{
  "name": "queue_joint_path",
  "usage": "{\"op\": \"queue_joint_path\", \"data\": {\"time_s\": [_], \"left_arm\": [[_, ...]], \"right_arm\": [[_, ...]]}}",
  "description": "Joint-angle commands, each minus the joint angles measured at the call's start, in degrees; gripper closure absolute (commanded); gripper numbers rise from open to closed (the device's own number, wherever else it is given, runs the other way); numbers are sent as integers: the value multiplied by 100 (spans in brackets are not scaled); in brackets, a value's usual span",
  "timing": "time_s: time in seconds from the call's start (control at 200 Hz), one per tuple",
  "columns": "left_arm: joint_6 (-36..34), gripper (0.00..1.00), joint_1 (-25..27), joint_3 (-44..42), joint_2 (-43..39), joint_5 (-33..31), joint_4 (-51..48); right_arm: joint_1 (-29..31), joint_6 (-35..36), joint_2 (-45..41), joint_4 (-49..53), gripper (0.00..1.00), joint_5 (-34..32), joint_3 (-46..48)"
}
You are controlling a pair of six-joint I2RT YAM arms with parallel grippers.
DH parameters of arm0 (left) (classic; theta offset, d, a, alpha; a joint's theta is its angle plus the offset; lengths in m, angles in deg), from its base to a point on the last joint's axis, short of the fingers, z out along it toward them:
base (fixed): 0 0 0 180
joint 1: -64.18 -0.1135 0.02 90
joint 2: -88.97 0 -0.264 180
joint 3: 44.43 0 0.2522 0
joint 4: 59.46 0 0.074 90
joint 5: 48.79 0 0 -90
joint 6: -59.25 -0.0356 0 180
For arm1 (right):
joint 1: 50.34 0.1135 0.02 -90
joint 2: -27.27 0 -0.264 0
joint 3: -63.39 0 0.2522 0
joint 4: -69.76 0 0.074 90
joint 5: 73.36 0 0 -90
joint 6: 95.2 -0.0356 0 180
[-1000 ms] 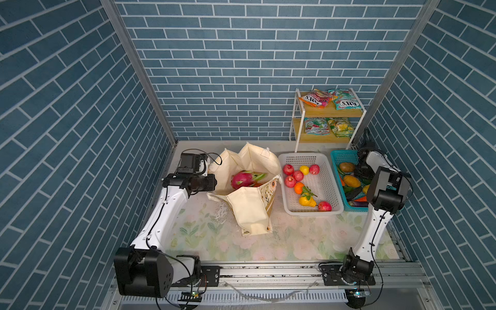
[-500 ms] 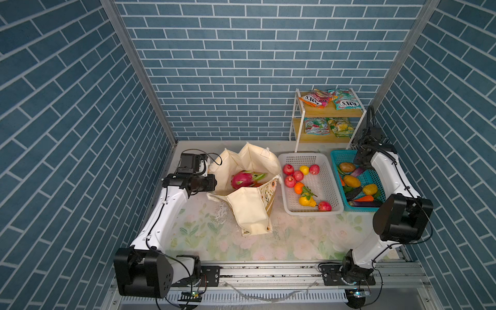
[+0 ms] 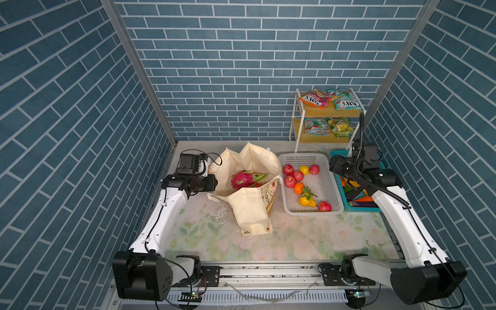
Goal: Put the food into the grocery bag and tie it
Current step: 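Carry the green vegetable over the tote bag with the right gripper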
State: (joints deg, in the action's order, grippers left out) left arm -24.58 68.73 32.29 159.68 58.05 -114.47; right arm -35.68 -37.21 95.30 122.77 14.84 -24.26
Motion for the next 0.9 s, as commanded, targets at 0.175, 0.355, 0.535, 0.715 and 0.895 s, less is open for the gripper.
{"op": "queue_joint_path", "data": {"time_s": [0.175, 0.355, 0.535, 0.715, 0.895], "left_arm": [[-29, 63, 36, 26, -163, 74, -13], [-29, 63, 36, 23, -164, 106, -5], [-20, 63, 36, 23, -172, 141, 3], [-19, 63, 40, 15, -199, 159, 1], [-20, 63, 45, 6, -223, 179, 10]], "right_arm": [[1734, 67, 240, -57, 60, 607, -952], [2932, 635, 1009, 114, 60, 346, -2043], [3802, 1169, 2197, 644, 59, 213, -3315], [4194, 1516, 3465, 1538, 58, 67, -4556], [4274, 1592, 4249, 1887, 58, 83, -5057]]}}
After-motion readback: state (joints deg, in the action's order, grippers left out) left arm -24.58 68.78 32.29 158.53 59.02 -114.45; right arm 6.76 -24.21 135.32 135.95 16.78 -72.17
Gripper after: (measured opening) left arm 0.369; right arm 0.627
